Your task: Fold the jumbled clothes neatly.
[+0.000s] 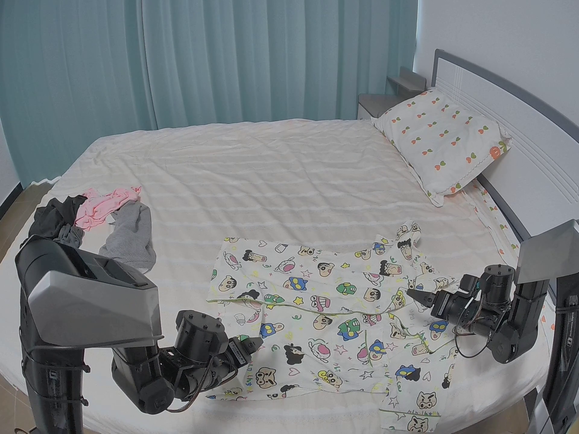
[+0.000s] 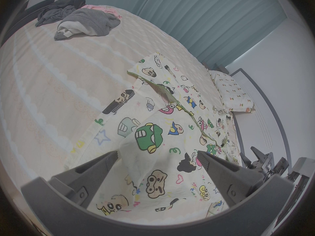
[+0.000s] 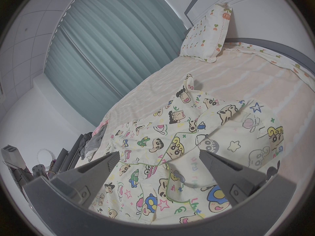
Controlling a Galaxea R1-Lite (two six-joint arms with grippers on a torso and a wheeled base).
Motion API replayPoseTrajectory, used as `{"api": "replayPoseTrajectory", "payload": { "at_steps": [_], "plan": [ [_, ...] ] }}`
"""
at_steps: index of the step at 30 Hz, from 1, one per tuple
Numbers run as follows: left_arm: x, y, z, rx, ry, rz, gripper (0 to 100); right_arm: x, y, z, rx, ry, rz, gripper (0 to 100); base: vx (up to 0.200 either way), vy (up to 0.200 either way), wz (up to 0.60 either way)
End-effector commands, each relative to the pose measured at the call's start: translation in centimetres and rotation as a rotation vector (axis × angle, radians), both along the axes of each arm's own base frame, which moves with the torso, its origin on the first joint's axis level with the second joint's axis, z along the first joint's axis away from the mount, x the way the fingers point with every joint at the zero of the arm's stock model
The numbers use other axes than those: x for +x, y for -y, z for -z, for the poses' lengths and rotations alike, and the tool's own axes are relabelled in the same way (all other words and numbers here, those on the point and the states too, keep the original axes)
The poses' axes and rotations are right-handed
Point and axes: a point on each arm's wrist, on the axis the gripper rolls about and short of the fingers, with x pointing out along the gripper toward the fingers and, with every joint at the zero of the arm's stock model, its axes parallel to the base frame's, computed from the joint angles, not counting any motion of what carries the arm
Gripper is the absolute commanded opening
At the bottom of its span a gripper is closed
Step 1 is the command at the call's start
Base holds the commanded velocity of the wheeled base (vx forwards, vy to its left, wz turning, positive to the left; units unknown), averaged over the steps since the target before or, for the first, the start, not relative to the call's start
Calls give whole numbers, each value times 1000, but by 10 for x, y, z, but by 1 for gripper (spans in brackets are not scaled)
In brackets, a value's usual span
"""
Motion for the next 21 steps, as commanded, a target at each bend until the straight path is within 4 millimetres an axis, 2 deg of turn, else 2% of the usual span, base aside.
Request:
{"api": "replayPoseTrajectory", "payload": {
  "at_steps": [1, 7, 8, 16, 21],
  "plan": [
    [-2, 1, 4, 9, -9, 7, 100, 1, 0, -1, 1, 10, 2, 100, 0, 0, 0],
    [3, 4, 6, 14, 1, -3, 100, 1, 0, -1, 1, 10, 0, 100, 0, 0, 0],
    [3, 4, 8, 19, 0, -4, 0, 1, 0, -1, 1, 10, 0, 100, 0, 0, 0],
    [9, 3, 10, 77, 43, -79, 0, 1, 0, 0, 0, 7, 2, 100, 0, 0, 0],
    [12, -3, 2, 116, 94, -157, 0, 0, 0, 1, 0, 4, 2, 100, 0, 0, 0]
  ]
}}
